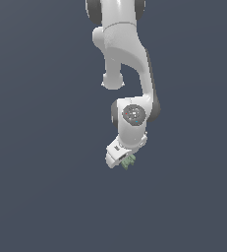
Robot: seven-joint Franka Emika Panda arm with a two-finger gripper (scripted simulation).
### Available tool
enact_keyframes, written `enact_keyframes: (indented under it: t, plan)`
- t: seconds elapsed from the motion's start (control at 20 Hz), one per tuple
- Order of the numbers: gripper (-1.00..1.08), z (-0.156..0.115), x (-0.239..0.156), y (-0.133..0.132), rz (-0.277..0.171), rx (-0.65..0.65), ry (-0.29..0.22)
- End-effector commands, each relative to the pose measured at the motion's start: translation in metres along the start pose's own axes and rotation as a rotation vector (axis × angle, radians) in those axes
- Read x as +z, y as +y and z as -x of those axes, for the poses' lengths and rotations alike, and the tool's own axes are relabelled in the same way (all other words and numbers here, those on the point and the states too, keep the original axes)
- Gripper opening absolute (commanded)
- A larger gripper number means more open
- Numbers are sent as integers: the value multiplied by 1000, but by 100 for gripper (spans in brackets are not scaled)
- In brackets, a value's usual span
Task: Pick up the object and move it to a goal position.
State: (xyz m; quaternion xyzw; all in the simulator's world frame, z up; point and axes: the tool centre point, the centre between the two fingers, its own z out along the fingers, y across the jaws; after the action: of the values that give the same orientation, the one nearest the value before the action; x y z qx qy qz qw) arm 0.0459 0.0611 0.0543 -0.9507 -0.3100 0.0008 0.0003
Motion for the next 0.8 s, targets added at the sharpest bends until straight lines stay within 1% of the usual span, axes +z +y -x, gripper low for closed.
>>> enact_keyframes:
  t: [0.0, 0.1, 0.15, 0.75]
  plan:
    - [100, -1, 4, 1, 1, 0, 1]
    - [100, -1, 3, 1, 1, 0, 1]
    - [-100, -1, 3, 1, 1, 0, 1]
    - [-100, -1, 2, 1, 1, 0, 1]
